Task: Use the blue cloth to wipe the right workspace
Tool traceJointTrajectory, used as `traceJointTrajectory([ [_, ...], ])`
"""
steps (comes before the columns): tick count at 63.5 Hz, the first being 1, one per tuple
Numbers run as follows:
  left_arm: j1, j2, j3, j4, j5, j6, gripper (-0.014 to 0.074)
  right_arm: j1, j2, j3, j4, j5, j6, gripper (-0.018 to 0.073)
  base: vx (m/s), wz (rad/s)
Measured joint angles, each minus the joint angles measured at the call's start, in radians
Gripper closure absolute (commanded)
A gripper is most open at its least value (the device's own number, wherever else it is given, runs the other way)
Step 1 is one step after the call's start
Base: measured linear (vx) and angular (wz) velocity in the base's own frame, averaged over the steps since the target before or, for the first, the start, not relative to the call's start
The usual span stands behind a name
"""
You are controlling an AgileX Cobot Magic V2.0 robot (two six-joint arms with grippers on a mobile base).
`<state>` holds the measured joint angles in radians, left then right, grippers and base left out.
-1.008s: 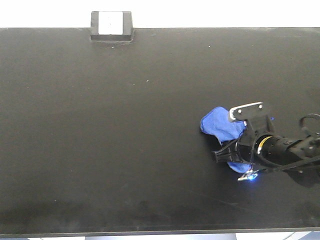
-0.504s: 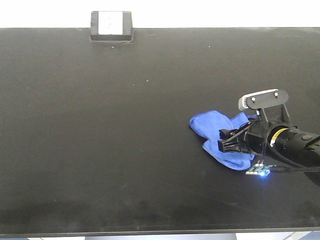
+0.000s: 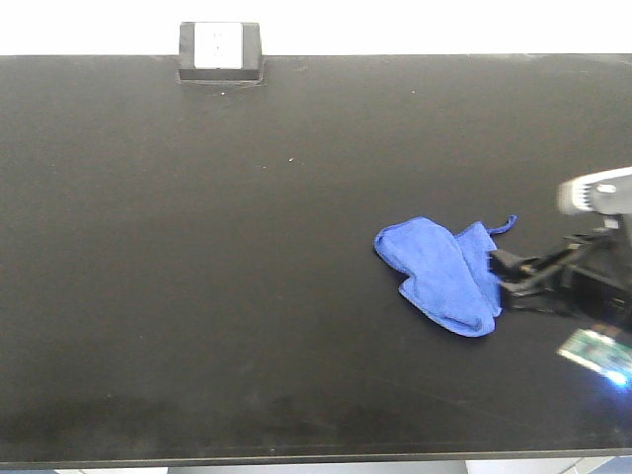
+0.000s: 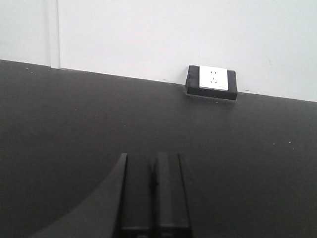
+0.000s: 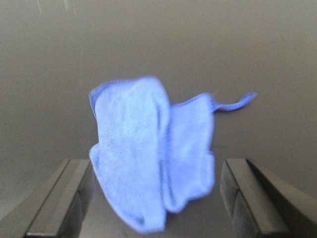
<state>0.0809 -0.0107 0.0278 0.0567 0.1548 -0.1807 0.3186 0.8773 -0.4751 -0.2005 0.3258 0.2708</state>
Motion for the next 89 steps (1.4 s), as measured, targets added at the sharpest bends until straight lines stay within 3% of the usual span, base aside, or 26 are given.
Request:
traceJointTrajectory([
  [30, 0.0, 0.0, 0.0, 0.0, 0.0, 0.0, 0.0602, -0.004, -0.195, 0.004, 0.008, 0.076, 0.0, 0.0008, 0.0, 0.0],
  [38, 0.0, 0.0, 0.0, 0.0, 0.0, 0.0, 0.0602, -0.075, -0.289, 0.005, 0.076, 0.155, -0.001, 0.0137, 0.0, 0.0],
  [44, 0.0, 0.0, 0.0, 0.0, 0.0, 0.0, 0.0602, -0.182, -0.41, 0.01, 0.101, 0.196, -0.012, 0.0277, 0.0, 0.0],
  [56, 0.0, 0.0, 0.0, 0.0, 0.0, 0.0, 0.0602, -0.361, -0.636, 0.163, 0.132, 0.103, -0.145, 0.0575, 0.0, 0.0],
  [71, 0.0, 0.0, 0.0, 0.0, 0.0, 0.0, 0.0602, -0.381, -0.836, 0.485, 0.243, -0.11, -0.246, 0.0568, 0.0, 0.0],
  [89, 0.0, 0.0, 0.0, 0.0, 0.0, 0.0, 0.0602, -0.381, -0.886, 0.504, 0.25, -0.09, -0.252, 0.0567, 0.0, 0.0],
])
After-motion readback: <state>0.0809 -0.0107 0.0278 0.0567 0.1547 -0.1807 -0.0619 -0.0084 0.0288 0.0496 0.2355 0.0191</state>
